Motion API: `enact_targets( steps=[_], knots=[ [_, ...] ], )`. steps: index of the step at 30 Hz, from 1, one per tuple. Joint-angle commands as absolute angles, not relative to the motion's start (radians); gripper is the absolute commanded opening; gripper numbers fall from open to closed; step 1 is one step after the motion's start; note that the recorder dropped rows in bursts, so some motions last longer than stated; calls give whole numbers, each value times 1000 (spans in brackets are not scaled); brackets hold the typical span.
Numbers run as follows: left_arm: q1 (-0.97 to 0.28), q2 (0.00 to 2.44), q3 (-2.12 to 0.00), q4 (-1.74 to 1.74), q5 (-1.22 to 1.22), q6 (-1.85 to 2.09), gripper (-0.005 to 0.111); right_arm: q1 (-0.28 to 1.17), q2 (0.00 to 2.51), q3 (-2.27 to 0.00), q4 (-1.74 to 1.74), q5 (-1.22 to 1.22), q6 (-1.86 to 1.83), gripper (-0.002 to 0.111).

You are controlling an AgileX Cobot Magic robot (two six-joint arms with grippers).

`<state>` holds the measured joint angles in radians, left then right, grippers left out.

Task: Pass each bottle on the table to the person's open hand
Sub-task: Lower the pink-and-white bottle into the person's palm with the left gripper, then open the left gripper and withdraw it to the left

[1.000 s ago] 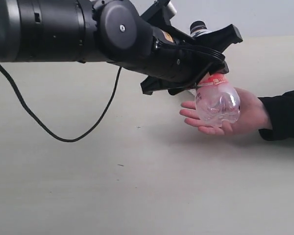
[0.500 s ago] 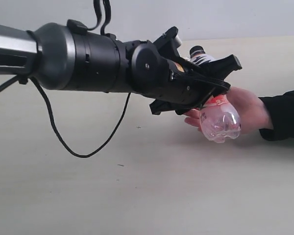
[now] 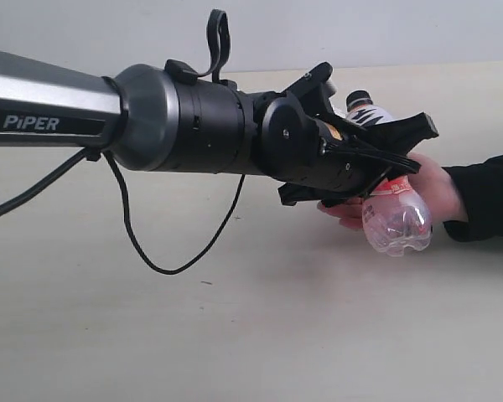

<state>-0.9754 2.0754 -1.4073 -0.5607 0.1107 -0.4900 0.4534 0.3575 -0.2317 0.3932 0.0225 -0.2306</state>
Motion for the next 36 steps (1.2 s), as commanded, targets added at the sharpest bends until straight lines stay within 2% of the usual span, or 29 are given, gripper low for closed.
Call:
enact_targets(
  steps=[1, 7, 9, 12, 16, 19, 22, 36],
  knots=[
    [-978, 2075, -1416, -561, 128, -475, 0, 454, 353, -226, 394, 12, -230, 0],
    [-978, 2084, -1419, -553, 138, -472, 0, 454, 353, -226, 394, 12, -230, 0],
    [-978, 2088, -1418, -553, 140, -472, 5, 454, 353, -226, 394, 12, -230, 0],
    [-978, 2088, -1418, -553, 147, -472, 21, 454, 353, -226, 394, 12, -230, 0],
    [-978, 2088, -1418, -552, 149, -470, 51, 454, 353, -226, 394, 12, -230, 0],
    [-978, 2088, -1418, -549, 149, -441, 68, 454, 353, -226, 394, 12, -230, 0],
    [-978, 2088, -1418, -549, 152, -439, 80, 454, 353, -226, 394, 12, -230, 0],
    [-976, 2077, -1418, -526, 161, -400, 83, 454, 353, -226, 394, 12, -230, 0]
  ],
)
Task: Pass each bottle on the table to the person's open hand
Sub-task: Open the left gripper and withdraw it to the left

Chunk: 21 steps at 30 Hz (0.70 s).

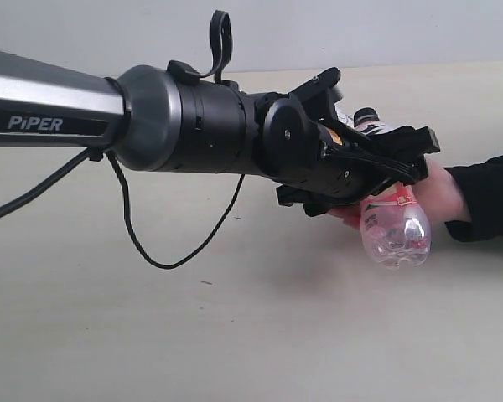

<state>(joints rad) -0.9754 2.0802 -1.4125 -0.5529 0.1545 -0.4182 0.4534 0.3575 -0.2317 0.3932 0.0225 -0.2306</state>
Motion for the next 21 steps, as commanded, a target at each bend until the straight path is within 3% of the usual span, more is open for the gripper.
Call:
enact_targets(
  steps=[1, 17, 21],
  knots=[
    [-976, 2070, -1418, -521, 166, -400, 83, 454, 353, -226, 394, 12, -230, 0],
    [-903, 1974, -1418, -423, 410, -320, 83, 454, 353, -226, 394, 12, -230, 0],
    [-894, 1928, -1418, -415, 456, -254, 78, 454, 353, -226, 394, 12, -230, 0]
  ],
)
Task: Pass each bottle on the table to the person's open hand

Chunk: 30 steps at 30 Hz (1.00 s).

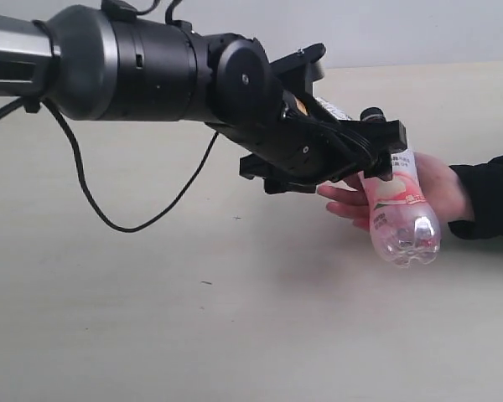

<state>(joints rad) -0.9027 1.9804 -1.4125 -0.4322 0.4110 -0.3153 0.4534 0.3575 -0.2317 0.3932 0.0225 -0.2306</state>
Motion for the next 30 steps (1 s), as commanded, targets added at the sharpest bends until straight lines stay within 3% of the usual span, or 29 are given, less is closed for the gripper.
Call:
enact_targets(
  steps=[1, 5, 6, 8, 16, 23, 30],
  knots=[
    [-894, 1916, -1418, -403, 469, -242, 74, 454, 353, -226, 394, 12, -230, 0],
    [-894, 1870, -1418, -352, 548, -187, 46, 454, 353, -226, 394, 12, -230, 0],
    [-894, 1842, -1390, -316, 561, -176, 24, 454, 353, -226, 394, 12, -230, 0],
    [-894, 1788, -1309, -263, 533, -172, 1, 454, 353, -226, 394, 12, -230, 0],
    [-806, 1531, -866, -184, 208, -162, 0, 454, 353, -226, 394, 12, -230, 0],
    [-530, 1070, -412, -188, -18, -154, 0, 454, 353, -226, 394, 12, -230, 0],
    [-509, 619, -181, -188, -24, -135, 0, 454, 353, -226, 394, 12, -230, 0]
  ],
)
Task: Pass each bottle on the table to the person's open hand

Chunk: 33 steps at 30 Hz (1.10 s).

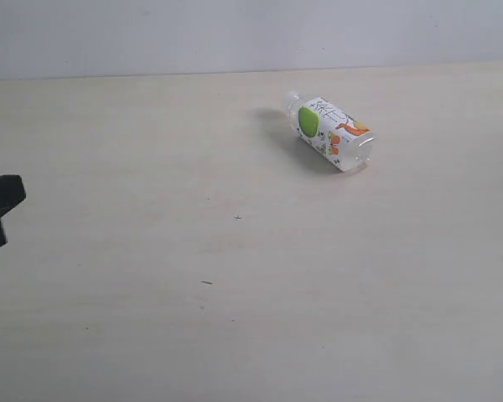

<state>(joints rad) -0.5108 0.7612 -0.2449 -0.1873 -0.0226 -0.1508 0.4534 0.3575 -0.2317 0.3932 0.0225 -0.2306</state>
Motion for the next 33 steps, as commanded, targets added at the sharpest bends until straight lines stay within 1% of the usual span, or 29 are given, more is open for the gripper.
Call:
enact_targets(
  steps=[1, 6, 29, 33],
  knots=[
    [-509, 584, -169, -188, -24, -135, 0, 454, 353, -226, 394, 12, -230, 0],
    [-509, 512, -164, -188, -22, -135, 0, 454, 353, -226, 394, 12, -230, 0],
    [-509, 508, -164, -188, -22, -135, 0, 454, 353, -226, 394, 7, -230, 0],
    [-509, 508, -164, -188, -22, -135, 0, 454, 353, -226, 463, -91, -135, 0]
  ],
)
